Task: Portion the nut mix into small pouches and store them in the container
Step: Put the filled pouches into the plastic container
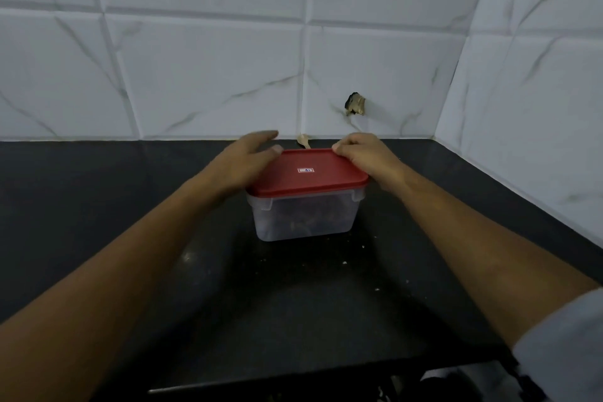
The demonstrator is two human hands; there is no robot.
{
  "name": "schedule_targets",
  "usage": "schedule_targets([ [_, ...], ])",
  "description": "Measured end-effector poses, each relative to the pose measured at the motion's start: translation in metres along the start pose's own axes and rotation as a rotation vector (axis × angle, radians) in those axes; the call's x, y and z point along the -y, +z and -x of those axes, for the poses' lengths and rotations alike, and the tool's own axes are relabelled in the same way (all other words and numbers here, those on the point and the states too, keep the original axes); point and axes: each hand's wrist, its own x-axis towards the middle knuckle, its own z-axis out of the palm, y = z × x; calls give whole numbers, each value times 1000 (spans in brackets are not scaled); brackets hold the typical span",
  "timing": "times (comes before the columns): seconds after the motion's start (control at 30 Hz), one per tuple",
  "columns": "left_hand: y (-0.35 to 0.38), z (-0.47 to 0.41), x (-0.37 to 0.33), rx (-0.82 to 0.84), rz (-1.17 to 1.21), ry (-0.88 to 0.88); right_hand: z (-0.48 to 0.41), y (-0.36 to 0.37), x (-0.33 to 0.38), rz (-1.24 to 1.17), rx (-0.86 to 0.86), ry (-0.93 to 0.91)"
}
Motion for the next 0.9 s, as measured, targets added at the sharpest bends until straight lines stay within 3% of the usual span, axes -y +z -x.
schedule_targets([
  [0.07, 7, 1, -5, 96, -151, 28, -6, -7, 6, 244, 15, -83],
  [0.13, 9, -2, -4, 91, -235, 46, -12, -15, 19, 396, 31, -120],
  [0.3, 9, -5, -1, 81, -331, 78, -10, -39, 63, 367, -106, -246],
  [0.4, 9, -5, -1, 74, -334, 90, -8, -3, 34, 639, -32, -254],
  [0.47, 9, -6, 0, 76, -346, 90, -4, 21, 4, 590, 69, -159],
  [0.57, 9, -5, 0, 87, -372, 73, 9, 24, 0, 396, 71, -132],
  [0.7, 10, -2, -2, 72, -327, 59, 31, 17, 3, 95, -120, -250],
  [0.77, 10, 4, 1, -18, -325, 87, 37, 20, 0, 138, -194, -337],
  [0.9, 13, 30, -5, -356, -444, 334, 54, 8, -11, 270, -224, -528],
])
